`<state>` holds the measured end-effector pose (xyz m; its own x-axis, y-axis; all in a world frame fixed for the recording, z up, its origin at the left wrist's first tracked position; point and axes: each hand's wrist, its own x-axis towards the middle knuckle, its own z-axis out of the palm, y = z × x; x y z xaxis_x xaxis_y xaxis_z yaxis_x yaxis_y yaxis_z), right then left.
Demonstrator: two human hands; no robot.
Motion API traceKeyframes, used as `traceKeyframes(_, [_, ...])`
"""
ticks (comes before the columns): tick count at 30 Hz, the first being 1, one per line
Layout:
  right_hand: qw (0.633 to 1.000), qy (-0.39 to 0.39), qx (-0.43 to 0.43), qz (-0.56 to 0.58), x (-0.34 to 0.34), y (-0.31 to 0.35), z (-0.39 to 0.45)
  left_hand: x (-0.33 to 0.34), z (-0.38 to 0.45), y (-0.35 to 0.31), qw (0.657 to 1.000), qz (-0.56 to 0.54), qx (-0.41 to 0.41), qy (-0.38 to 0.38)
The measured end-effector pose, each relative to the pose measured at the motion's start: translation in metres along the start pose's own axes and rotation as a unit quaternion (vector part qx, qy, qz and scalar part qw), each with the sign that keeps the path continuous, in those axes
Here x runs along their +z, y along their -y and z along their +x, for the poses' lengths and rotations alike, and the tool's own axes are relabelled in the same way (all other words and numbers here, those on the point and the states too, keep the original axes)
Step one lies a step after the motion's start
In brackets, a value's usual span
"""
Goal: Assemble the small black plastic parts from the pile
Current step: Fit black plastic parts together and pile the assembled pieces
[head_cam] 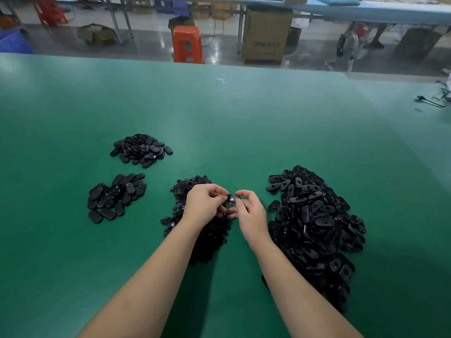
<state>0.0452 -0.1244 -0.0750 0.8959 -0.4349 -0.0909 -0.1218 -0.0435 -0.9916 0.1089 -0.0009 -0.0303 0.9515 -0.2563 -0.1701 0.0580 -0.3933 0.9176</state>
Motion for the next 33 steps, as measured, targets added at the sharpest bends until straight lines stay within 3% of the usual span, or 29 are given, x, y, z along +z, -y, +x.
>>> traceKeyframes(5, [1.000, 0.002, 0.001, -0.027, 0.000, -0.003, 0.001, 0.007, 0.001, -0.005, 0.997, 0.075, 0.010, -0.011])
traceKeyframes(29, [0.996, -0.010, -0.009, -0.089, -0.001, 0.002, 0.000, 0.018, -0.001, -0.014, 0.994, 0.097, -0.011, -0.043])
traceKeyframes(33, [0.996, -0.024, -0.016, -0.079, -0.001, -0.002, 0.002, 0.016, -0.002, -0.017, 0.982, 0.183, 0.020, -0.047])
